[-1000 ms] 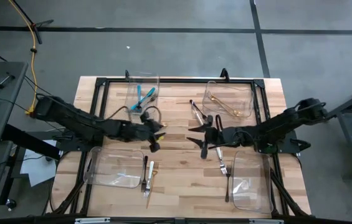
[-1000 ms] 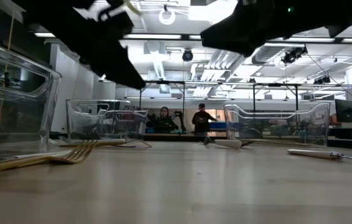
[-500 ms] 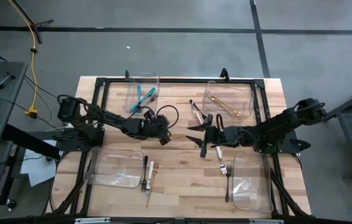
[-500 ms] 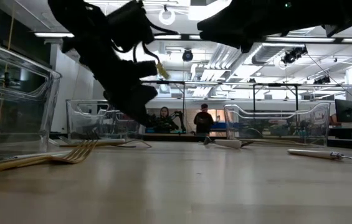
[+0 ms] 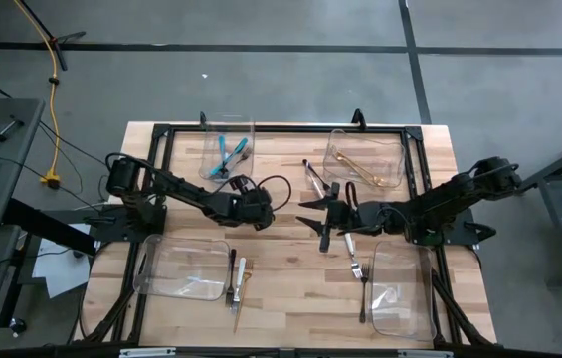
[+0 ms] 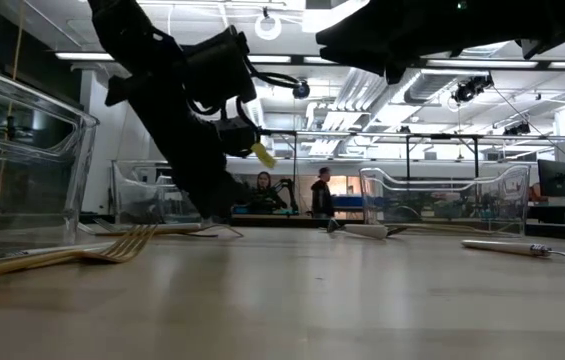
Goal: Sort silverware by color (type)
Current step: Put the gold fork into the top right transparent bin
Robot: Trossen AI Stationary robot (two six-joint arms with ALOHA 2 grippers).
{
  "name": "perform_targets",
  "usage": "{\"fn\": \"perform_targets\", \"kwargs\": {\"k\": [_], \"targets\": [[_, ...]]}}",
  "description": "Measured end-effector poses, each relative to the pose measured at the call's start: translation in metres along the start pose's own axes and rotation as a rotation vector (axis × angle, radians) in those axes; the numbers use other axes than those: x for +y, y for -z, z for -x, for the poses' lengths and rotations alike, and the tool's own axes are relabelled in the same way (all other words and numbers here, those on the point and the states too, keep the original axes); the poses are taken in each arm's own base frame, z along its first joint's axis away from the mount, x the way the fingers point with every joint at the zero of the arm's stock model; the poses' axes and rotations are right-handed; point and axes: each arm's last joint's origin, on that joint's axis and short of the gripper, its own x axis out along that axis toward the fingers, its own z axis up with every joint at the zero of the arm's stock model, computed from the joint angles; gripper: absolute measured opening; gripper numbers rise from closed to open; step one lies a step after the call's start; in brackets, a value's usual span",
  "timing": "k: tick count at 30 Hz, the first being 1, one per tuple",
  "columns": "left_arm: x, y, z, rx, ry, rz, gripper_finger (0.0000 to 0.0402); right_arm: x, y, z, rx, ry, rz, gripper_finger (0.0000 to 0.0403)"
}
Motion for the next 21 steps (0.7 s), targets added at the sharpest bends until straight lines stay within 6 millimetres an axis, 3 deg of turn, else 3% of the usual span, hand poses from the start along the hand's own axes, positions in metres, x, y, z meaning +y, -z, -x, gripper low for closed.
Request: {"fn": "perform_targets", "kwargs": {"k": [21], "targets": [[-0.01,0.001,0.006,0.048,0.225,-0.078,0.0,0.0,0.0,0.0,0.001,0.0,-0.004,0.0165]]}}
